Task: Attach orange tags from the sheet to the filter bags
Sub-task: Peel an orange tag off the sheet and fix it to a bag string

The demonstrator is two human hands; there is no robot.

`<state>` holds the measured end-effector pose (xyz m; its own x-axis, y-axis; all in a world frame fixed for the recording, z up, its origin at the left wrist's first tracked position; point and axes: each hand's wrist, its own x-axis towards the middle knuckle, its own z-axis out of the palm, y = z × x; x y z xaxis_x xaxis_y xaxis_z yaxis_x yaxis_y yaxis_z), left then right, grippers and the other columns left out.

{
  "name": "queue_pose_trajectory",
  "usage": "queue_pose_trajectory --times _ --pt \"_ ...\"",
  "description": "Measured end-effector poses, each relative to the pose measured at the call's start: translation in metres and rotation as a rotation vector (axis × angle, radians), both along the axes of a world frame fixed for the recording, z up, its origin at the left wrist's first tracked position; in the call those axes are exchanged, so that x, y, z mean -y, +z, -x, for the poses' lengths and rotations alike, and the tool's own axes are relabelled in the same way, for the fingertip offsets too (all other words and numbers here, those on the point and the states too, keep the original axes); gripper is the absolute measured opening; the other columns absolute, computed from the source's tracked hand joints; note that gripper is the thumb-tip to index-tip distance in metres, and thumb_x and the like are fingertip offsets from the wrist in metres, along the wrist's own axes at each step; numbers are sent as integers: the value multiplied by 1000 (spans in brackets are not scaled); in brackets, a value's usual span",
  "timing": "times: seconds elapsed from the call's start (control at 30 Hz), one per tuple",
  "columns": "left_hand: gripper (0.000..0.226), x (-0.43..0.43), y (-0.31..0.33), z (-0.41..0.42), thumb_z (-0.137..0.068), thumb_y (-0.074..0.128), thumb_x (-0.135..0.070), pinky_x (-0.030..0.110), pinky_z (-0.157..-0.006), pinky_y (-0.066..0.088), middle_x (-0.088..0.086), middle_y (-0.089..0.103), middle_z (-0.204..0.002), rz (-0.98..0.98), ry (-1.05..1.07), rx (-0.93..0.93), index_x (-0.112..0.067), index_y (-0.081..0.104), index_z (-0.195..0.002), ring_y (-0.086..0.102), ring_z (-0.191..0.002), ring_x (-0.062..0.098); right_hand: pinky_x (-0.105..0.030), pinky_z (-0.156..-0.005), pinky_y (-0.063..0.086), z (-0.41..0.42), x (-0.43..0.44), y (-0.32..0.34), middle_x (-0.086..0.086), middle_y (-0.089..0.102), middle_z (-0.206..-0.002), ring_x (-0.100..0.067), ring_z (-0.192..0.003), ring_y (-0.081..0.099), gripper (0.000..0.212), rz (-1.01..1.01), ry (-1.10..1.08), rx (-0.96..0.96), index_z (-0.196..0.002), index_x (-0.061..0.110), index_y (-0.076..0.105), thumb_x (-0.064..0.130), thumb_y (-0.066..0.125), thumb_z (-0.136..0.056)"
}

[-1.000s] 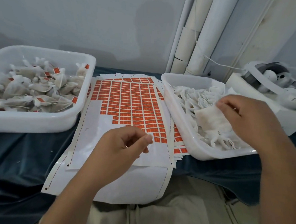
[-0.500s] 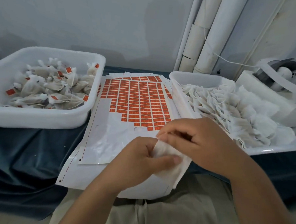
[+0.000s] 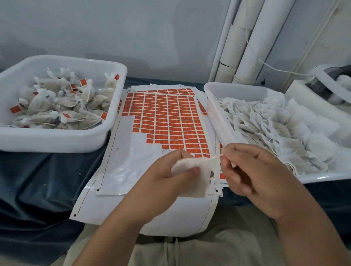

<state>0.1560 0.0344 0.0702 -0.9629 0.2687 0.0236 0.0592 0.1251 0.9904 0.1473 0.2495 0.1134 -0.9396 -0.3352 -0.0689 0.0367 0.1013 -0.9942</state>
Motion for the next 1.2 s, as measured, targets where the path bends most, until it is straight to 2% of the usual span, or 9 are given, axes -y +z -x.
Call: queue_pose_trajectory --times 0.4,0.5,0.57,0.63,0.77,0.83,0.97,1.1,1.2 --pt "38 -2 3 3 -90 40 -62 6 -69 47 -17 65 -76 -6 23 -151 -35 60 -73 63 -78 -1 -16 -40 35 9 -9 -4 10 48 -53 -5 -43 30 24 711 207 222 -70 19 59 23 78 -84" --pt "42 4 1 7 -103 41 -56 9 -75 47 -13 67 -83 13 -57 -163 -30 62 -77 64 -85 2 -25 -79 57 9 -3 -10 1 64 -82 -15 -86 62 25 670 200 106 -74 21 61 32 73 -93" --pt "38 1 -3 7 -105 41 -48 12 -79 47 -10 68 -86 41 -95 -181 -33 64 -78 64 -88 8 -39 -113 47 9 0 -13 -7 71 -109 -27 -125 61 23 737 243 105 -81 19 64 29 62 -102" --pt "36 -5 -7 5 -105 42 -45 14 -79 49 -10 70 -89 51 -106 -207 -33 66 -81 65 -90 13 -45 -121 39 10 1 -15 -9 72 -98 -28 -117 67 26 878 295 145 -88 13 65 22 50 -108" --pt "34 -12 -19 8 -100 43 -64 13 -75 53 -19 70 -96 121 -88 -218 -44 68 -91 67 -96 9 -27 -73 58 13 1 -12 1 54 -73 -12 -63 55 36 987 180 225 -88 16 59 22 33 -113" --pt "29 -13 -38 20 -98 45 -66 11 -81 55 -28 71 -103 358 79 -260 -48 68 -101 68 -99 0 -18 -42 39 16 -4 -10 7 39 -66 -7 -49 37 28 802 -33 194 -81 22 54 27 45 -107" --pt "46 -19 -72 37 -100 51 -63 22 -100 43 -18 67 -132 814 378 -323 -36 61 -136 65 -114 6 -18 -36 22 20 -1 -25 7 30 -62 -8 -47 20 42 287 -254 155 -66 29 46 38 51 -107" --pt "41 -22 -82 39 -88 64 -69 12 -71 32 -19 74 -104 892 412 -377 -36 68 -112 53 -78 0 -16 -50 40 21 14 -41 17 63 -67 -5 -50 55 24 -340 -282 -16 -89 40 67 55 53 -103" --pt "39 -21 -78 36 -90 65 -66 18 -75 39 -18 76 -107 928 440 -320 -37 72 -116 60 -78 4 -10 -54 43 25 19 -56 27 67 -83 8 -69 64 16 -724 -256 -195 -109 43 62 55 54 -102"
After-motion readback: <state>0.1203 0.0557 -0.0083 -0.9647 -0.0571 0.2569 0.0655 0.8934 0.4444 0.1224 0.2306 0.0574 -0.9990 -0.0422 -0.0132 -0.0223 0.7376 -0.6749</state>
